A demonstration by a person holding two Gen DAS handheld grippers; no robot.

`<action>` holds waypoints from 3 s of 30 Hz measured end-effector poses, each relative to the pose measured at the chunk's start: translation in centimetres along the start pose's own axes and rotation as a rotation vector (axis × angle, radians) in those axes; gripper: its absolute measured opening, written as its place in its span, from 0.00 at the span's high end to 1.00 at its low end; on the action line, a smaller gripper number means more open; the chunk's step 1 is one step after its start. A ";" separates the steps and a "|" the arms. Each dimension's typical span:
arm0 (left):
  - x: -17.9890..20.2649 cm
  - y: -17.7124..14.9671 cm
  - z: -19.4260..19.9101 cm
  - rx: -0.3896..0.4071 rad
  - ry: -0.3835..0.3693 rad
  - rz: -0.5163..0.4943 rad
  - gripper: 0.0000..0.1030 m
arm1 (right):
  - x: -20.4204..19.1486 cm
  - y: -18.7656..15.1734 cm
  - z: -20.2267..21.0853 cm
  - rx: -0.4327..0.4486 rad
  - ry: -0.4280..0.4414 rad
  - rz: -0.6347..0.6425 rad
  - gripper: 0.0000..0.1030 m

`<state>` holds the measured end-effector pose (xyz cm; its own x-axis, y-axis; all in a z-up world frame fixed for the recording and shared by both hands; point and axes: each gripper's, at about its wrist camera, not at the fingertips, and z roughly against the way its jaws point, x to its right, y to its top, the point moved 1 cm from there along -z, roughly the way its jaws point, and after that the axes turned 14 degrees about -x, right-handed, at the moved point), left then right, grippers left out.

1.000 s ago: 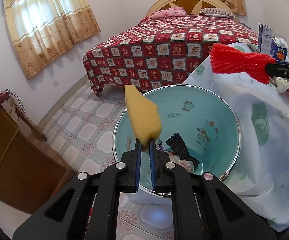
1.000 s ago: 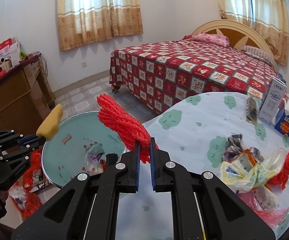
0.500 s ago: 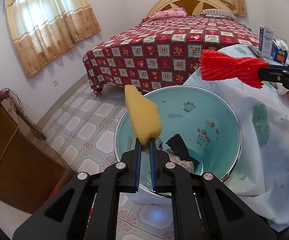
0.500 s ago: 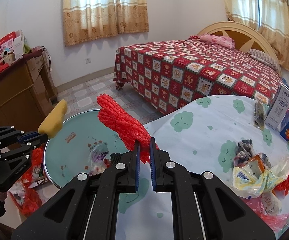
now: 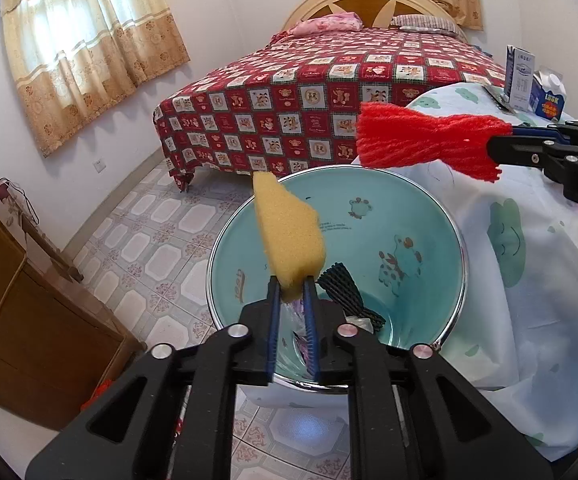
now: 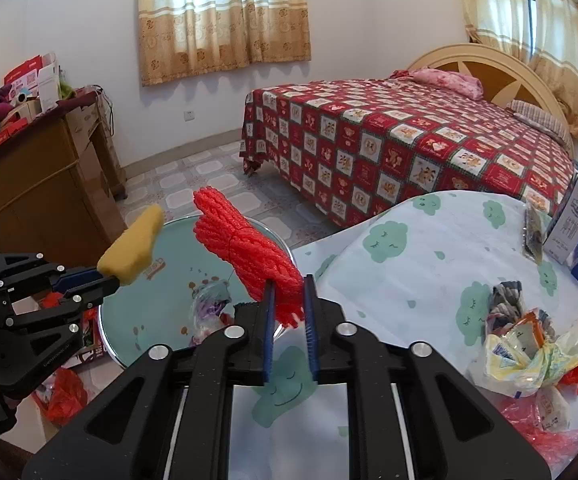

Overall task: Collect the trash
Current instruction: 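Carry the sponge and red net over the teal bin and open both tools, then move both open tools from the bin back over the table, then grasp the yellow plastic bag with the right tool while the left tool grasps the clear printed bag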

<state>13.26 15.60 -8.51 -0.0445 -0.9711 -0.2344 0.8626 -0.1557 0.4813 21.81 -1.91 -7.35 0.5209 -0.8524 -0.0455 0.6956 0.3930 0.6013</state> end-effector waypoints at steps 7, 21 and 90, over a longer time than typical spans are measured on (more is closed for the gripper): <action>-0.4 0.1 0.5 0.015 0.015 0.019 0.57 | 0.3 -0.2 -0.2 -0.001 0.000 -0.011 0.78; -0.3 0.2 0.5 0.021 0.024 0.023 0.45 | 0.8 -0.6 0.0 -0.006 -0.003 -0.022 0.76; 9.2 -1.6 3.1 0.041 -0.081 -0.123 0.29 | 9.2 -18.0 9.7 0.013 -0.086 -0.350 0.75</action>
<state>9.93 6.32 -8.84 -0.1907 -0.9555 -0.2251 0.8268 -0.2800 0.4879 9.32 -20.16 -10.86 0.2086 -0.9606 -0.1838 0.8180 0.0683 0.5711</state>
